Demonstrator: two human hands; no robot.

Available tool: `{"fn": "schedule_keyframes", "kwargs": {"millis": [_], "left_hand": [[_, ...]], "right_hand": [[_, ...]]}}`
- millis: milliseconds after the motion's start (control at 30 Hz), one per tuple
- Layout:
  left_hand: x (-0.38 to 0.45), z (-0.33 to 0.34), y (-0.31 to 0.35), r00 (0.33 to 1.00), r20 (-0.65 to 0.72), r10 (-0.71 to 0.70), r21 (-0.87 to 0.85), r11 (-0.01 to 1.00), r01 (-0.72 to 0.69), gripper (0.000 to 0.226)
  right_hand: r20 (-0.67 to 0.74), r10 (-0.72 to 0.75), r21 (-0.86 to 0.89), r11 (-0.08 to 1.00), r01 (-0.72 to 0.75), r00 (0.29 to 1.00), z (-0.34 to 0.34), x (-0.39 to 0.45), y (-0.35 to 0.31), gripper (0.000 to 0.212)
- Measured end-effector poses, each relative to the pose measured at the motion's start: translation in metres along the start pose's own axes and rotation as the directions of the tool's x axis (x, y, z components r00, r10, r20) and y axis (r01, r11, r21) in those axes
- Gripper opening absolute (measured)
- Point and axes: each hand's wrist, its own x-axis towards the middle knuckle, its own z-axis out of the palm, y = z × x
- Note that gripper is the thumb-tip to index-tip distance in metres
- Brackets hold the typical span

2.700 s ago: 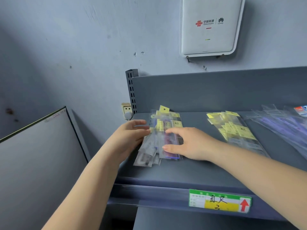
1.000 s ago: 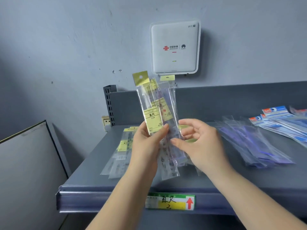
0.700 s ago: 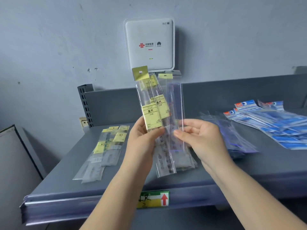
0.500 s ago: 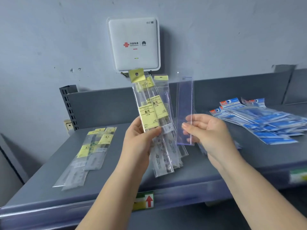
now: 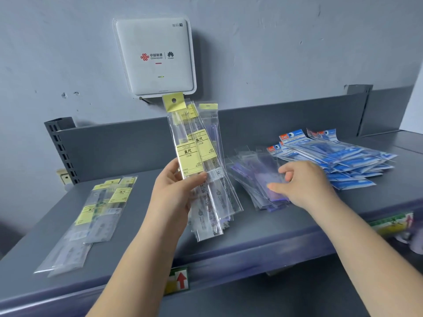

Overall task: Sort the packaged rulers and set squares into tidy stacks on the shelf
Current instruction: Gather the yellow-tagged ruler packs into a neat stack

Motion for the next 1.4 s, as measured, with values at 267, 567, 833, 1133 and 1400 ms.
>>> {"fn": "schedule_keyframes", "kwargs": {"millis": [267,567,833,1133,1400], "left_hand": [[-0.002,-0.007,0.001,1.000,0.000,0.010,0.004,1.000,-0.010,0.042],[-0.004,-0.037,0.007,0.999,-0.038,0.018,-0.024,1.000,-0.019,0.041],[-0.004,-0.075,0.017,0.986,-0.166,0.001,-0.045,0.999,-0.009,0.039],[-0.002,-0.087,0.020,0.982,-0.189,0.007,-0.027,1.000,-0.012,0.042],[-0.003,-0.072,0.017,0.993,-0.110,0.035,0.008,0.999,-0.034,0.043]], "right_hand": [[0.003,-0.298,0.469,0.844,0.262,0.954,0.020,-0.042,-0.064,0.033],[0.162,-0.280,0.683,0.724,0.097,0.946,0.045,-0.044,-0.093,0.012],[0.095,-0.207,0.695,0.714,0.083,0.974,0.047,-0.034,-0.095,0.014],[0.218,-0.154,-0.017,0.987,0.161,0.964,0.054,-0.040,-0.094,0.042],[0.112,-0.343,0.411,0.870,0.271,0.933,0.050,-0.051,-0.110,0.031]]}}
